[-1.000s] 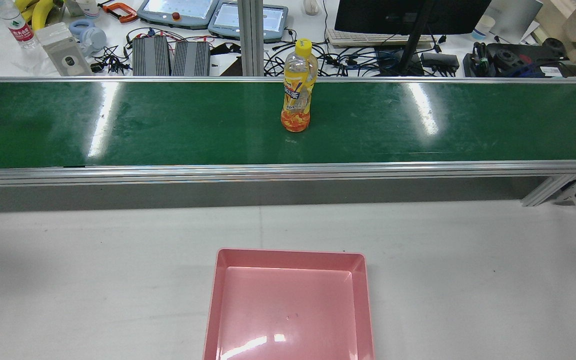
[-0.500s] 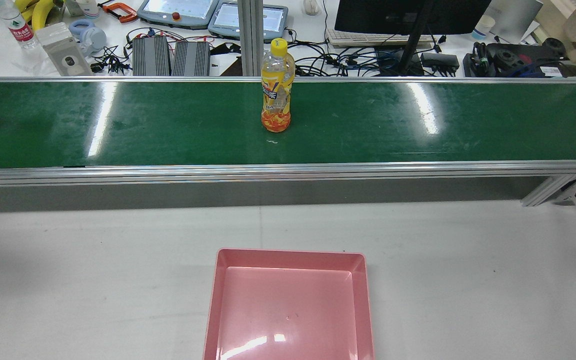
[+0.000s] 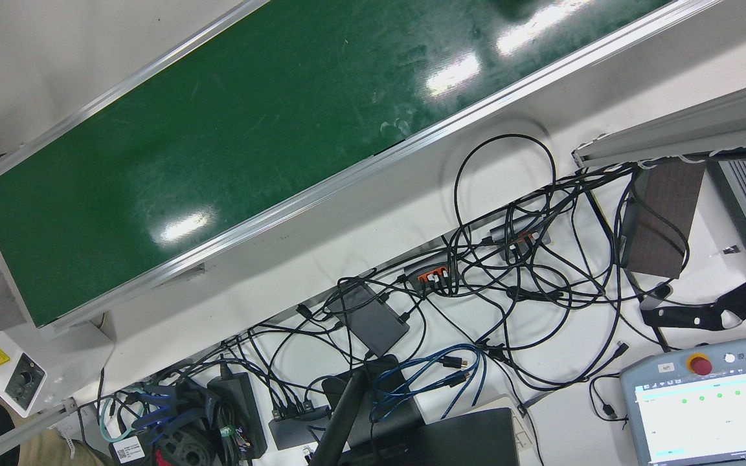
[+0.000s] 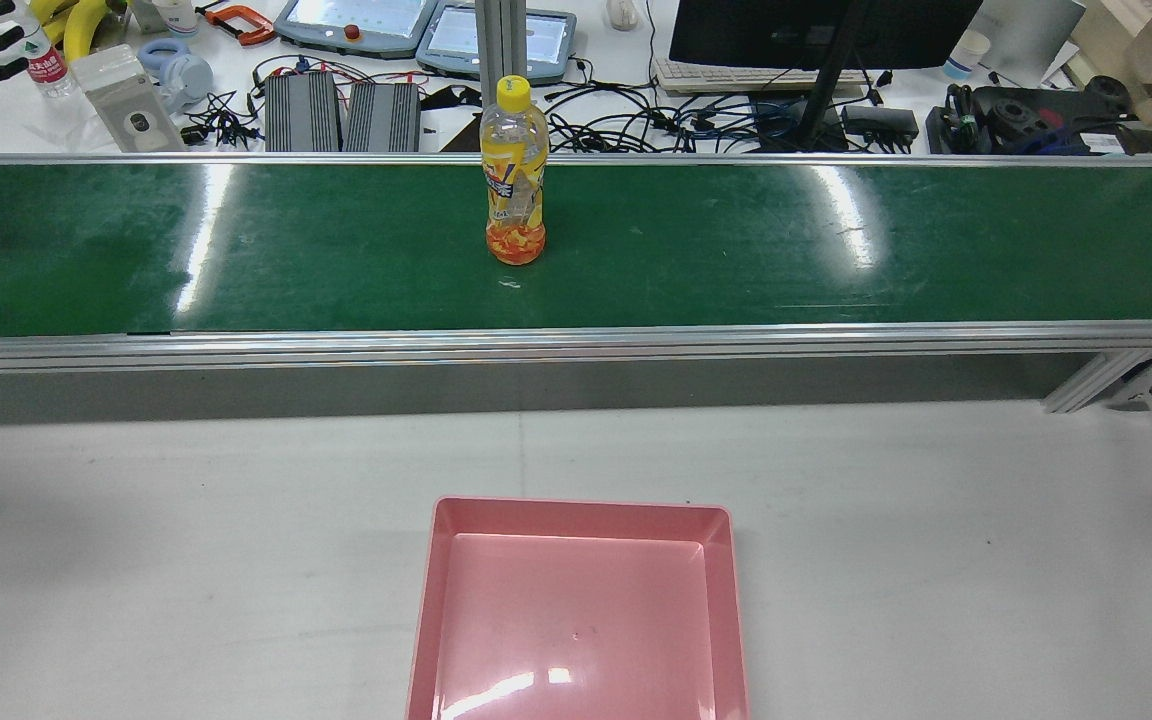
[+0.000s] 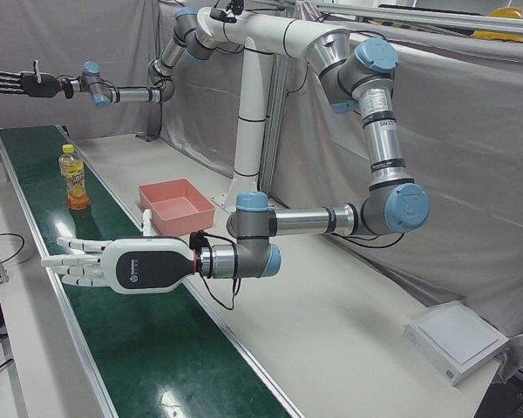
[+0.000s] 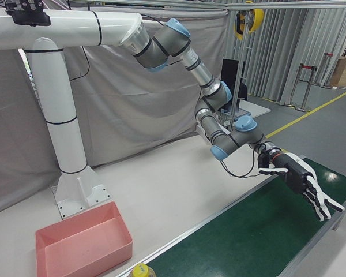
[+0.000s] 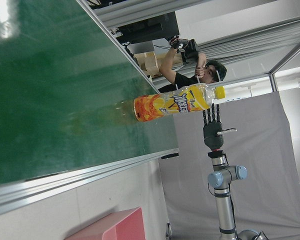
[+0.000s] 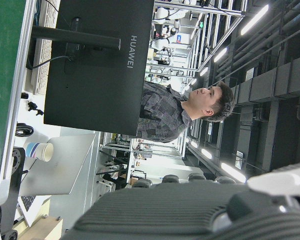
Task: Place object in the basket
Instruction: 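Reach the left hand toward the yellow-capped juice bottle on the belt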
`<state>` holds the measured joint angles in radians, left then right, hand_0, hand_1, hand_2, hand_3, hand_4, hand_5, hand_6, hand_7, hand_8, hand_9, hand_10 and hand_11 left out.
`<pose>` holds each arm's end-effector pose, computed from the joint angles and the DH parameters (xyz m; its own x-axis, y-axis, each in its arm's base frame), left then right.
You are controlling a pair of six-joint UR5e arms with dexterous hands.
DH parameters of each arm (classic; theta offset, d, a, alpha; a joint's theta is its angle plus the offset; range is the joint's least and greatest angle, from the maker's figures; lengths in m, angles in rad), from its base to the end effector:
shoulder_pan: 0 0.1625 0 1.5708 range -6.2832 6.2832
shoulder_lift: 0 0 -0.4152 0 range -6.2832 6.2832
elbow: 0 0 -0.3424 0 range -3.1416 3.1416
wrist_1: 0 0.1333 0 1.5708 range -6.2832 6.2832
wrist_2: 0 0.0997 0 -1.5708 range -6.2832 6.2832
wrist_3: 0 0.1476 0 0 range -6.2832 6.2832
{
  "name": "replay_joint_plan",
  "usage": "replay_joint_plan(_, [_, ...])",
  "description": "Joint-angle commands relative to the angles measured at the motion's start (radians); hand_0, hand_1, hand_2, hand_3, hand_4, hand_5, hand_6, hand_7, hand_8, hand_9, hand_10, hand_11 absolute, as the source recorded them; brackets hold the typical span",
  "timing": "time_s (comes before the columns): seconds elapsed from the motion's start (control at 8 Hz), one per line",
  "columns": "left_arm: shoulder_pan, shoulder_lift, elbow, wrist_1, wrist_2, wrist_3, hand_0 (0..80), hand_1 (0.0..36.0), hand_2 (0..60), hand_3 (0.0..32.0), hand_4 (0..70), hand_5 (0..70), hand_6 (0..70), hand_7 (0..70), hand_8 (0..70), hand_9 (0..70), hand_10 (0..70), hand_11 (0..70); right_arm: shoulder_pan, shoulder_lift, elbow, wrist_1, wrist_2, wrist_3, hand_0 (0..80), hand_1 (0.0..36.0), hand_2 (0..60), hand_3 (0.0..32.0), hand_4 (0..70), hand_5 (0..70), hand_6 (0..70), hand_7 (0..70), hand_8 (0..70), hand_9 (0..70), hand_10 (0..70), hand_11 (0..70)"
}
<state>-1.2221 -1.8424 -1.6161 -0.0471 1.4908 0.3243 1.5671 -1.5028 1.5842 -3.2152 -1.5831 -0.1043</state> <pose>0.0720 -0.6226 0.4966 -0.9509 -0.1497 -0.2708 0.1913 0.4033 -0.8948 0.1296 -0.5183 0.6474 -0.9944 0.0151 0.1042 -0.1041 0.0094 -0.9945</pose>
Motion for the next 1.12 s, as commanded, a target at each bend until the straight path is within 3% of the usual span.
replay_joint_plan(0.0, [0.108,-0.096,-0.001,0.045,0.0,0.007,49.6,8.3,0.0,0.0,16.8,14.3,0.0,0.0,6.7,11.5,8.9,14.0,-0.001,0.0,0.0,0.0,0.0,0.0,0.0,0.0,0.0,0.0,0.0,0.0,0.0,0.0,0.0,0.0,0.0,0.0])
replay_joint_plan(0.38, [0.189,-0.171,0.001,0.113,-0.001,0.042,49.3,8.0,0.0,0.0,16.3,14.9,0.0,0.0,6.6,11.5,9.4,14.7,-0.001,0.0,-0.001,0.0,0.0,0.0,0.0,0.0,0.0,0.0,0.0,0.0,0.0,0.0,0.0,0.0,0.0,0.0])
replay_joint_plan(1.0, [0.24,-0.248,0.008,0.145,-0.001,0.071,48.7,7.1,0.0,0.0,16.0,15.3,0.0,0.0,6.3,11.2,9.5,14.8,-0.001,0.0,-0.001,0.0,0.0,0.0,0.0,0.0,0.0,0.0,0.0,0.0,0.0,0.0,0.0,0.0,0.0,0.0])
